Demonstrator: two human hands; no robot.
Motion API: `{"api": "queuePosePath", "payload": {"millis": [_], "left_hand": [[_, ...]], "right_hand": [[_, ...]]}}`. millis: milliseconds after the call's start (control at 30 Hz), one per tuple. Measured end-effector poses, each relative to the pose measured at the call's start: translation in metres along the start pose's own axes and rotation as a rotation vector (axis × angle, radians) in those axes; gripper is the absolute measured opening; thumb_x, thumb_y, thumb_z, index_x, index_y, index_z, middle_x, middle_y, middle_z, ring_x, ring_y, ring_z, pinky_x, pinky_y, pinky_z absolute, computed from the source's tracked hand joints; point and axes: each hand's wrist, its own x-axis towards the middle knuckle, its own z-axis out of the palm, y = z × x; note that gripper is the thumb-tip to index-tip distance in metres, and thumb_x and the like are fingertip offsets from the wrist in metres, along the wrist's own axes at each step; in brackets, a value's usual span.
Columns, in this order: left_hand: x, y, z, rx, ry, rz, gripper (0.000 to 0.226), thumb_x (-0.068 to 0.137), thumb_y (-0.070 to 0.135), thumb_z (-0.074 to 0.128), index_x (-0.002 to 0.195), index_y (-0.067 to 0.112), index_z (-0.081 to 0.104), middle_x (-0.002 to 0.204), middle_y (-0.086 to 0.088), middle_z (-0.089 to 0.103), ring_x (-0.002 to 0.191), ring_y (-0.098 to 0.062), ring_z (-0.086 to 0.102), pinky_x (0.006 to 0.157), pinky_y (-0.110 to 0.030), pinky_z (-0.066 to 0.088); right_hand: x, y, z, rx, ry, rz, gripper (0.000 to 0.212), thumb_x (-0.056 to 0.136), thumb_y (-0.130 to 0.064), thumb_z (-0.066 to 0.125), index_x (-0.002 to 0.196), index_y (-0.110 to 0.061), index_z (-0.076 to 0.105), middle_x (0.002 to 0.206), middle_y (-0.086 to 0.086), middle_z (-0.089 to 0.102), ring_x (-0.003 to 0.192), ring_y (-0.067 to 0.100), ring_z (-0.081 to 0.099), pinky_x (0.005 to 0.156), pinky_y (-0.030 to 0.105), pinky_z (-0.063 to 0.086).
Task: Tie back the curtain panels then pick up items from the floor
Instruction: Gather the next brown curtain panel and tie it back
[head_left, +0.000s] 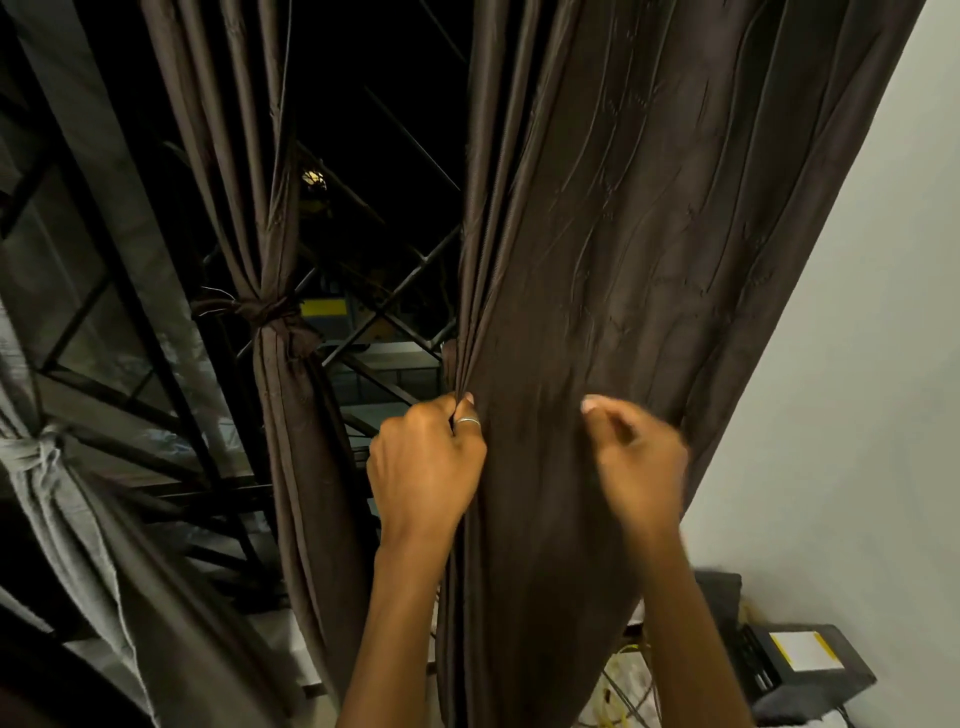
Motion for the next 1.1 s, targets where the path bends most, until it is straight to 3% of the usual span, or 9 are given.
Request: {"api": "queuePosePath", "payload": {"millis": [100, 200, 300, 400, 500, 667, 767, 933, 1100], "left_hand": [[0.003, -0.009, -0.005, -0.027, 0.014, 0.001, 0.059, 0.099, 0.03, 0.06, 0.048, 0.025, 0.032, 0.04, 0.01, 0.033, 0.037, -0.008, 0.036, 0.045, -0.026, 0.031], [0.005, -0.014, -0.006, -0.036, 0.018, -0.003, 0.06, 0.099, 0.032, 0.06, 0.047, 0.024, 0.032, 0.038, 0.01, 0.032, 0.035, -0.009, 0.036, 0.044, -0.024, 0.026], [0.005, -0.014, -0.003, -0.042, 0.023, 0.0, 0.059, 0.099, 0.033, 0.061, 0.047, 0.025, 0.033, 0.037, 0.01, 0.031, 0.033, -0.009, 0.035, 0.043, -0.024, 0.026], [0.004, -0.011, 0.001, -0.053, 0.035, 0.006, 0.058, 0.099, 0.032, 0.06, 0.048, 0.025, 0.034, 0.038, 0.009, 0.033, 0.034, -0.009, 0.035, 0.042, -0.029, 0.038], [0.0, -0.006, 0.008, -0.049, 0.011, 0.009, 0.054, 0.1, 0.033, 0.057, 0.051, 0.028, 0.036, 0.042, 0.01, 0.037, 0.039, -0.011, 0.04, 0.046, -0.032, 0.041], [-0.011, 0.01, 0.024, -0.062, -0.081, 0.081, 0.049, 0.102, 0.033, 0.054, 0.056, 0.032, 0.038, 0.047, 0.01, 0.039, 0.046, -0.012, 0.045, 0.048, -0.027, 0.026], [-0.016, 0.018, 0.032, -0.075, -0.134, 0.11, 0.042, 0.102, 0.034, 0.053, 0.061, 0.028, 0.045, 0.053, 0.008, 0.046, 0.055, -0.02, 0.056, 0.053, -0.029, 0.033], [-0.013, 0.01, 0.032, -0.089, -0.122, 0.134, 0.037, 0.102, 0.029, 0.054, 0.066, 0.03, 0.046, 0.051, 0.013, 0.042, 0.047, -0.003, 0.045, 0.046, -0.013, 0.028], [-0.013, 0.009, 0.029, -0.106, -0.159, 0.161, 0.035, 0.095, 0.042, 0.05, 0.065, 0.026, 0.044, 0.05, 0.009, 0.046, 0.047, -0.006, 0.049, 0.05, -0.019, 0.032]], "right_hand": [[0.031, 0.015, -0.033, -0.212, 0.413, 0.086, 0.049, 0.085, -0.034, 0.081, 0.124, -0.012, 0.063, 0.126, 0.013, 0.061, 0.119, 0.031, 0.057, 0.102, 0.041, 0.048], [0.057, 0.022, -0.058, -0.203, 0.33, 0.216, 0.085, 0.076, -0.046, 0.087, 0.142, -0.015, 0.044, 0.144, 0.013, 0.049, 0.131, 0.033, 0.049, 0.109, 0.049, 0.046], [0.061, 0.027, -0.069, -0.049, 0.121, 0.258, 0.061, 0.083, -0.04, 0.083, 0.131, -0.016, 0.054, 0.128, 0.008, 0.065, 0.113, 0.027, 0.064, 0.103, 0.05, 0.053], [0.046, 0.029, -0.063, -0.183, 0.186, 0.129, 0.022, 0.093, -0.032, 0.073, 0.094, -0.013, 0.062, 0.086, 0.004, 0.066, 0.075, 0.022, 0.061, 0.084, 0.047, 0.059], [0.018, 0.025, -0.042, -0.239, 0.24, -0.004, 0.02, 0.097, -0.026, 0.068, 0.084, -0.015, 0.056, 0.082, 0.001, 0.057, 0.073, 0.022, 0.055, 0.066, 0.025, 0.045], [-0.027, 0.001, 0.01, -0.23, 0.129, -0.267, 0.024, 0.094, -0.004, 0.068, 0.073, -0.006, 0.057, 0.078, 0.012, 0.056, 0.067, 0.025, 0.054, 0.064, 0.033, 0.041], [-0.044, -0.015, 0.035, -0.046, -0.072, -0.14, 0.029, 0.1, -0.01, 0.057, 0.072, -0.013, 0.053, 0.072, -0.004, 0.057, 0.059, 0.005, 0.051, 0.055, 0.014, 0.038], [-0.049, -0.015, 0.045, 0.109, -0.221, 0.092, 0.03, 0.101, -0.022, 0.057, 0.082, 0.001, 0.051, 0.059, -0.009, 0.055, 0.052, 0.002, 0.05, 0.045, 0.016, 0.042], [-0.051, -0.008, 0.047, -0.084, -0.21, -0.184, 0.013, 0.092, -0.026, 0.062, 0.081, -0.023, 0.056, 0.076, -0.01, 0.061, 0.068, 0.002, 0.054, 0.055, 0.016, 0.046]]}}
